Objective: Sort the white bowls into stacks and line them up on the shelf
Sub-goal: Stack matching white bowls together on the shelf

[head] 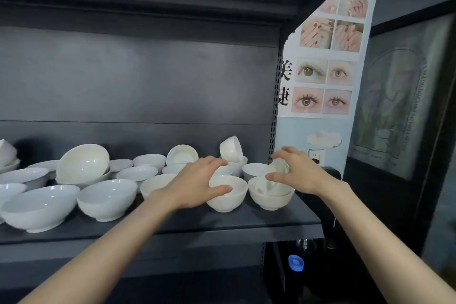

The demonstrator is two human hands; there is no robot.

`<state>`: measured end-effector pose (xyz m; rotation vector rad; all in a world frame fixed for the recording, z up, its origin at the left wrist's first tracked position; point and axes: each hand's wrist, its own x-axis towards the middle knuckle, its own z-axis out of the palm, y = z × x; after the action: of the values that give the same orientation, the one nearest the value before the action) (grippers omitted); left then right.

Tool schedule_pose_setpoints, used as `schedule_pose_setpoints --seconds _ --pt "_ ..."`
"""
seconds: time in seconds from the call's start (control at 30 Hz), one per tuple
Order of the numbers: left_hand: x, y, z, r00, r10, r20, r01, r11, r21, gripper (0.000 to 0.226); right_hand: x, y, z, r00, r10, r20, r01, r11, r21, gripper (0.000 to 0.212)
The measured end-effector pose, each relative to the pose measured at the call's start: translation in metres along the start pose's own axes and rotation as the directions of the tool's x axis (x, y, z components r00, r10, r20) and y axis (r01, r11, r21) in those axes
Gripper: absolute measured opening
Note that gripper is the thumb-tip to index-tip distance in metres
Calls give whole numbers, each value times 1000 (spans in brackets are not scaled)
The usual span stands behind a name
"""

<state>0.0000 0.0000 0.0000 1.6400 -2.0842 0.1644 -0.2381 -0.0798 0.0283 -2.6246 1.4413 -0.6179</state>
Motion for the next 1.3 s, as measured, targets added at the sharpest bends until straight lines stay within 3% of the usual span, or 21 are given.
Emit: schedule_pose_setpoints --seconds 0.23,0.43,0.53,0.67,0.8,0.97,1.07,1.3 --pt "34 -5 43 997 -7 81 18 991 -130 72 22 41 17 997 75 22 -76 995 69 76" --pt "49 12 65 996 3 84 9 991 -135 64 34 63 22 995 5 104 -24 984 177 78" --pt "49 21 75 997 -47 63 55 991 -124 66 37 71 26 997 -34 75 14 968 252 70" --pt "48 32 88 994 -106 -28 103 992 -75 69 41 85 30 999 -38 17 30 947 320 53" --pt "40 46 103 968 -126 -216 119 992 -44 81 36 99 42 999 -35 -21 40 882 470 43" --pt "35 63 116 917 -207 -340 179 977 -114 55 31 109 59 997 -25 -70 62 802 593 32" --pt "29 77 123 904 -293 -312 253 954 -161 34 28 113 65 997 -26 -79 70 766 639 31" --pt "32 89 137 863 -495 -105 439 835 -330 41 26 116 68 995 -13 -102 79 736 672 31"
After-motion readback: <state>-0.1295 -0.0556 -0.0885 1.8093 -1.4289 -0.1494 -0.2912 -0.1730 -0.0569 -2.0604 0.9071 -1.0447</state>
